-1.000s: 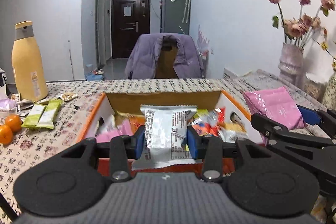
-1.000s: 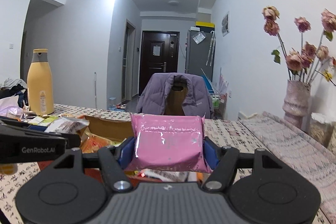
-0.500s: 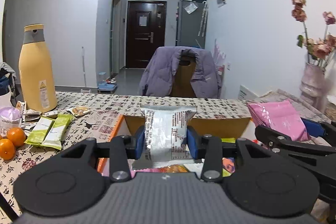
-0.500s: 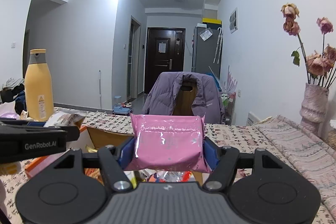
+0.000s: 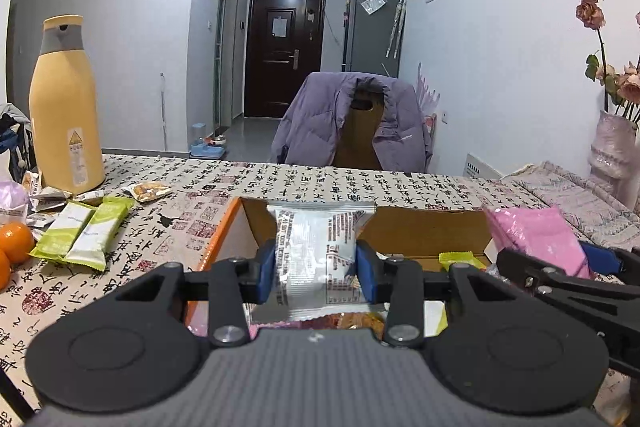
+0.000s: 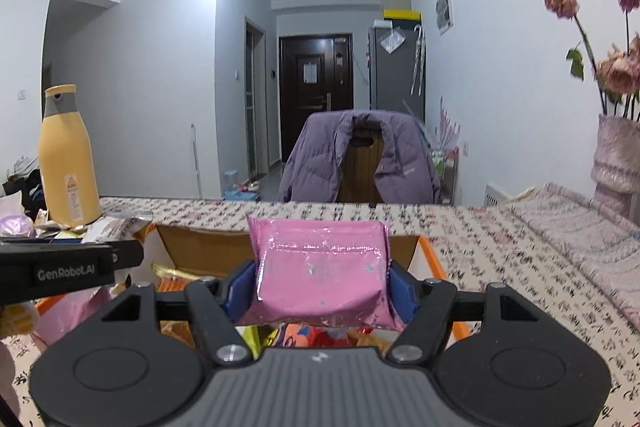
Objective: Organize snacks
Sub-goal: 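Carry the pink packet and white sachet into the box and open both grippers, then withdraw both open grippers from the box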
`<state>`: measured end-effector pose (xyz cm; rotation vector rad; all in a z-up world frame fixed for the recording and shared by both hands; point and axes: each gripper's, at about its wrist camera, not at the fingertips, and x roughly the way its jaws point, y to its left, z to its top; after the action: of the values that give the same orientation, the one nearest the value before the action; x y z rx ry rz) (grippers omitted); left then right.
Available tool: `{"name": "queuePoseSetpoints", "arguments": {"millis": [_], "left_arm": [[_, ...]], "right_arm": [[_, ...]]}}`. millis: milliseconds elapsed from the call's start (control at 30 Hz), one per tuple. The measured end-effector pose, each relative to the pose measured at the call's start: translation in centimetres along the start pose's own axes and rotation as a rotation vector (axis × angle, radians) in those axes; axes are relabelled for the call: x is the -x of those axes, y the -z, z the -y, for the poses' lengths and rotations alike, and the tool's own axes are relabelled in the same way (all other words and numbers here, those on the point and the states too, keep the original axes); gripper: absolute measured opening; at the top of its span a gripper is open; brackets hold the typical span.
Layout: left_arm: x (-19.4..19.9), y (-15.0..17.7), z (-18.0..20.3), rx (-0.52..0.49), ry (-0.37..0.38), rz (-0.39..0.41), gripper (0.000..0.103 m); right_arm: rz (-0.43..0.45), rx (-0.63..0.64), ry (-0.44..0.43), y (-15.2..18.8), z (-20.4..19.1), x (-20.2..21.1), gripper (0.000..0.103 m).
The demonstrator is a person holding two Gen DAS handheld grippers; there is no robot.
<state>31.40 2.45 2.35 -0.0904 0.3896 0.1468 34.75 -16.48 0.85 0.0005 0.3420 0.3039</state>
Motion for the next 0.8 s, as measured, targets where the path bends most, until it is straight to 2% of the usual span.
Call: {"name": "queuePoseSetpoints", "arguments": {"millis": [33,100,133,167,200,233,267,400,567,800], "left_arm": [[0.1,0.1,0.0,0.001,0.004,0.002,0.043],[0.2,0.1,-0.1,0.008,0.002,0.006,0.056],[0.2,0.0,-0.2,0.016,-0.001,0.007,0.073],[0.3,0.0,-0.4,0.028,-0.004,0.012,0.087],[0.5,-0.1,-0.5,0.037,-0.010,0.019,0.090],[0.7,-0.4,-0.6,0.040,-0.014,0.025,0.094],[1.2,-0.6,-0.7,0.042,-0.012,0.034,0.103],[3.4,-1.3,-1.0,0.040,0.010,0.051,0.103],[7.7,-0.9,-1.3,-0.005,0.044,0.079,0.103],[13.5,2.8,-2.6,-0.016,0.119,0.012,0.103]], "right_arm": [[-0.006,-0.006,0.001,0.1,0.2,-0.1,0.074],[-0.009,-0.021,0.003,0.1,0.5,-0.2,0.081],[-0.005,-0.033,0.005,0.0,0.8,-0.1,0.090],[-0.001,-0.048,0.006,-0.1,0.9,0.0,0.095],[0.001,-0.062,0.003,-0.2,1.3,0.2,0.102],[0.000,-0.071,0.002,-0.3,1.5,0.3,0.103],[0.000,-0.079,0.007,-0.4,1.7,0.5,0.103],[-0.004,-0.095,0.005,-1.3,2.0,2.4,0.103],[-0.006,-0.032,0.013,-1.3,1.5,6.3,0.103],[-0.048,-0.006,-0.005,2.0,1.6,13.0,0.103]]}}
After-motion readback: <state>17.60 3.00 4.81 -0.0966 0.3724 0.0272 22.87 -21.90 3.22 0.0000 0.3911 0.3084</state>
